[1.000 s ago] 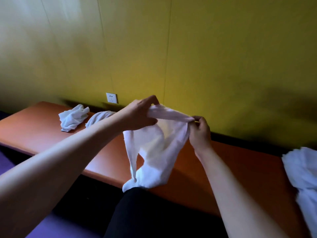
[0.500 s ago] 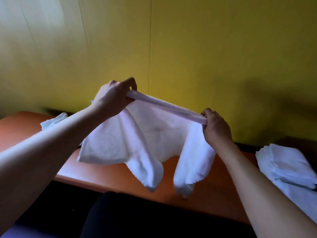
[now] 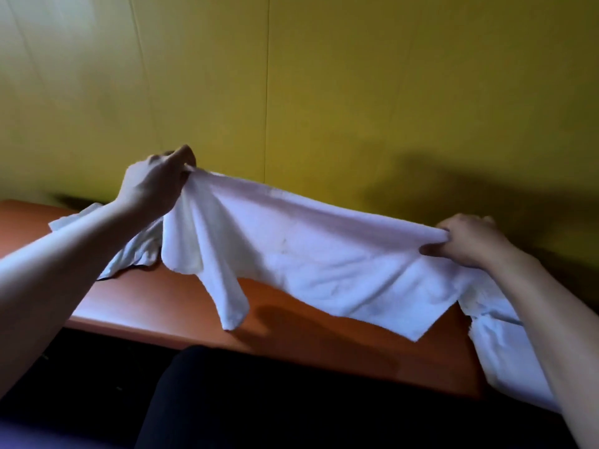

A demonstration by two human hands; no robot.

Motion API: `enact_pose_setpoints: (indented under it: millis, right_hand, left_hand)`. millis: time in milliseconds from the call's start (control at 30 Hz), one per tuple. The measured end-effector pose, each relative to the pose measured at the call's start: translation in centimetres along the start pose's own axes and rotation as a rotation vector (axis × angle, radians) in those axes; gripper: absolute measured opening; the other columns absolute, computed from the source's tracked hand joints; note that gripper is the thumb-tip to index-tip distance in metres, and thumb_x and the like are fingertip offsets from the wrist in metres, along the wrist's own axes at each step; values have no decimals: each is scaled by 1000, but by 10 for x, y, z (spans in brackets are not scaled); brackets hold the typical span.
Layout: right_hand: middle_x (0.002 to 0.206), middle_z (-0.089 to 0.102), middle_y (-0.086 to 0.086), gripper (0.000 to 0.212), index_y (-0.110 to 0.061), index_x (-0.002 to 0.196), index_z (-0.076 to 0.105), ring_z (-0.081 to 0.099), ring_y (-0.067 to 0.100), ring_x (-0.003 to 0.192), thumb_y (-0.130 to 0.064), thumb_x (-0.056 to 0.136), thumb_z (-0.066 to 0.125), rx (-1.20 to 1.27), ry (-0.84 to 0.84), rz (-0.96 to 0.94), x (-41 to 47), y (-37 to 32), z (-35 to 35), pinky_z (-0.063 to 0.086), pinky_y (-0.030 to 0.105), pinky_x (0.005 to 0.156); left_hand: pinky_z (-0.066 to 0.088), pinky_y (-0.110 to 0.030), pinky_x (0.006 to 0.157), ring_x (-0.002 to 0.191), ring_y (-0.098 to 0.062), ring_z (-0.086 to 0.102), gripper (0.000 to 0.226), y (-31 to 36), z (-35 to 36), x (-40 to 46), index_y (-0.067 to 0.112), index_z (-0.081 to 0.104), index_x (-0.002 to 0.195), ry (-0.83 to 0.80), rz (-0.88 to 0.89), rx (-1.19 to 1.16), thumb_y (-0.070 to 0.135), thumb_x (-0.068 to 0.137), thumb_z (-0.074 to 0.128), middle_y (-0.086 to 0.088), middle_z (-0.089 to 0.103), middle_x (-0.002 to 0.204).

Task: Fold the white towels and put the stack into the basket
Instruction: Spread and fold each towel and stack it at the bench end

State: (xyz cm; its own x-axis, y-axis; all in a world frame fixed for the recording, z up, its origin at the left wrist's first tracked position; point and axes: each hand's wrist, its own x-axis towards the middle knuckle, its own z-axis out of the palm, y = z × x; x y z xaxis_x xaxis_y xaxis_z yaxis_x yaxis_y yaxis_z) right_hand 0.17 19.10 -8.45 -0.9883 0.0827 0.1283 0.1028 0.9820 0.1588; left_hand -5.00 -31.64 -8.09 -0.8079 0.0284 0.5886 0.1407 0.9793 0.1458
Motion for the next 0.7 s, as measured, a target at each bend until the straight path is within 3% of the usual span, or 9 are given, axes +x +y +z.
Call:
enact_pose_setpoints:
  millis: [100,167,233,367,467,567,633,700]
  right_hand:
    - [95,72,-1,34,-35,74,66,65,28,91,-68,72,69,32,-16,11,-14,6,-4,47,34,76]
    - [86,70,-1,38,-31,73,67,63,24,77,-68,67,72,129,-6,-8,-25,7,-8,50,33,64]
    - [81,62,3,47,-22,70,61,58,23,72,-68,67,73,229,37,5,-39,10,-14,45,34,59]
    - [97,49,13,39,-17,83,57,53,32,94,-55,83,61,498,73,62,-69,23,-20,36,34,75]
    - [90,48,18,48,-9,92,65,54,39,90,-47,74,42,461,290,77,-96,39,-19,37,35,77]
    - [92,53,17,34,-23,101,67,57,41,89,-40,82,46,413,477,113,-114,61,-12,48,44,83]
    - [93,58,16,25,-32,101,63,58,38,86,-41,88,44,406,578,127,-113,74,-8,52,50,80]
    - [87,60,13,21,-24,97,60,57,35,78,-39,93,46,353,613,146,-103,78,0,50,50,71]
  left_hand:
    - [54,-37,47,81,-42,62,22,-7,14,-17,26,57,108,-133,-184,-159,10,97,47,-15,54,105]
    - [53,-34,38,76,-43,64,12,-10,20,-29,22,57,106,-118,-302,-282,16,100,47,-17,51,105]
    - [59,-45,51,75,-45,67,12,-11,19,-40,15,54,102,-46,-373,-343,25,101,47,-22,55,104]
    - [54,-52,72,84,-51,61,35,-14,9,-65,8,47,91,134,-407,-310,41,101,42,-34,60,92]
    - [40,-49,74,88,-48,55,26,-24,-3,-86,2,53,94,251,-213,-264,27,101,54,-31,57,92]
    - [41,-50,82,92,-43,50,15,-38,-8,-100,1,58,103,309,78,-181,16,101,55,-24,54,99]
    - [41,-50,85,93,-42,49,14,-45,-4,-103,2,60,108,340,137,-140,12,103,50,-23,53,103]
    - [40,-50,87,95,-40,48,17,-45,3,-99,5,60,112,340,98,-138,11,104,46,-23,52,106]
